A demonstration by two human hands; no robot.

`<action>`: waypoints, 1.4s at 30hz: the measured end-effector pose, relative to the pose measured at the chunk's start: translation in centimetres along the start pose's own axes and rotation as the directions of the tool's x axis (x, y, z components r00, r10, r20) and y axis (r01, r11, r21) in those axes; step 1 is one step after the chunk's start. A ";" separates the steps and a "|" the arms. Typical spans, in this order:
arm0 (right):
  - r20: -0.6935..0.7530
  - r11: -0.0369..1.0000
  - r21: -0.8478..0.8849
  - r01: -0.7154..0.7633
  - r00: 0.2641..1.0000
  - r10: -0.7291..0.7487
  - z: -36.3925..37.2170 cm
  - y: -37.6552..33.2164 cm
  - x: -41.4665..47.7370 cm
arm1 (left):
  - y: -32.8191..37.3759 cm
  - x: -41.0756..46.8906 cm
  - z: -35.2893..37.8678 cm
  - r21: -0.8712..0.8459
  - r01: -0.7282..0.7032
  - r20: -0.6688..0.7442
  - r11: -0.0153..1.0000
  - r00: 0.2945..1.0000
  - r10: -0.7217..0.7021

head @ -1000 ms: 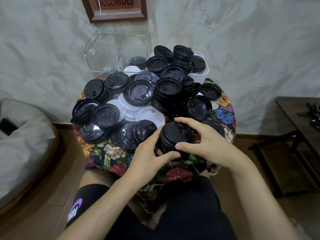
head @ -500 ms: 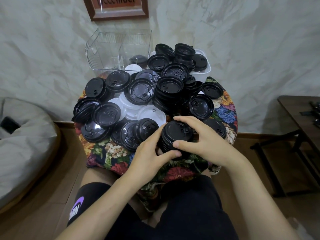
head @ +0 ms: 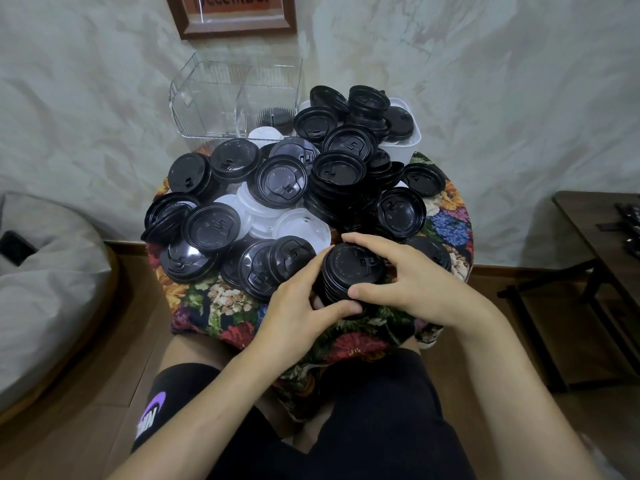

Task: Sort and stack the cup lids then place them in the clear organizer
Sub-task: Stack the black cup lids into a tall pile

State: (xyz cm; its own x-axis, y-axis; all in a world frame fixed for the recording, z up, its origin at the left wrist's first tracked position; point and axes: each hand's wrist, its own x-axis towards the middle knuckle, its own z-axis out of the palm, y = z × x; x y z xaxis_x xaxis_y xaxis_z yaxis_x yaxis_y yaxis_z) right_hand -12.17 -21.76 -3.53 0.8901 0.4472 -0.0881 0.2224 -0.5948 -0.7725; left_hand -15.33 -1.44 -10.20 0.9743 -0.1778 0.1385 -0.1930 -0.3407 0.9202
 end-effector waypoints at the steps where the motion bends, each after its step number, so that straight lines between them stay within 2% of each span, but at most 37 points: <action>1: -0.005 1.000 -0.008 -0.001 1.000 0.000 0.1 0.0 0.0 | -0.1 0.0 0.0 0.002 0.003 -0.004 1.000 1.000 -0.003; 9: -0.091 0.999 -0.016 -0.037 0.995 0.035 1.0 0.4 -0.3 | -0.8 0.1 0.2 0.015 0.030 -0.033 0.999 0.999 -0.029; 14: -0.187 0.996 0.078 -0.040 0.981 0.054 2.5 0.8 -1.1 | -0.5 0.0 0.2 0.070 0.005 -0.033 0.998 0.999 -0.003; 20: -0.210 0.987 0.160 -0.007 0.977 0.041 2.8 1.3 -1.4 | 0.3 -0.4 0.1 0.065 -0.053 -0.019 0.996 0.998 0.054; 27: -0.197 0.977 0.211 0.027 0.980 0.015 2.6 1.8 -2.1 | -0.6 -1.4 -0.3 0.074 -0.022 -0.117 0.997 0.993 0.031; 29: -0.200 0.975 0.219 0.025 0.980 0.020 2.7 1.9 -2.0 | -0.8 -1.9 -1.0 0.139 -0.064 -0.176 0.988 0.981 0.088; 32: -0.198 0.975 0.220 0.022 0.980 0.023 2.7 2.1 -1.9 | -0.9 -2.2 -2.5 0.386 -0.195 -0.291 0.902 0.902 0.320; 35: -0.187 0.974 0.225 0.019 0.982 0.023 2.6 2.1 -1.9 | -2.4 -1.6 -4.3 0.680 -0.247 -0.175 0.690 0.860 0.479; 37: -0.178 0.974 0.225 0.019 0.984 0.022 2.6 2.2 -1.8 | -3.5 -1.2 -5.0 0.777 -0.248 -0.072 0.578 0.878 0.473; 38: -0.175 0.974 0.224 0.018 0.984 0.021 2.6 2.2 -1.8 | -3.9 -1.1 -5.2 0.796 -0.240 -0.046 0.555 0.891 0.451; 42: -0.174 0.975 0.223 0.014 0.984 0.026 2.6 2.2 -1.8 | -4.5 -0.9 -5.6 0.796 -0.210 -0.065 0.568 0.904 0.424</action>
State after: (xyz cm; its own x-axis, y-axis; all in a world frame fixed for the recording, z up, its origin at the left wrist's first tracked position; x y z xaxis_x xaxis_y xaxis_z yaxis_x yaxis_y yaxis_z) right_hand -14.35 -22.17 -6.68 0.9513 0.3084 0.0027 0.1402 -0.4244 -0.8945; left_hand -14.72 5.37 -12.39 0.8061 -0.2453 0.5386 -0.4065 -0.8909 0.2027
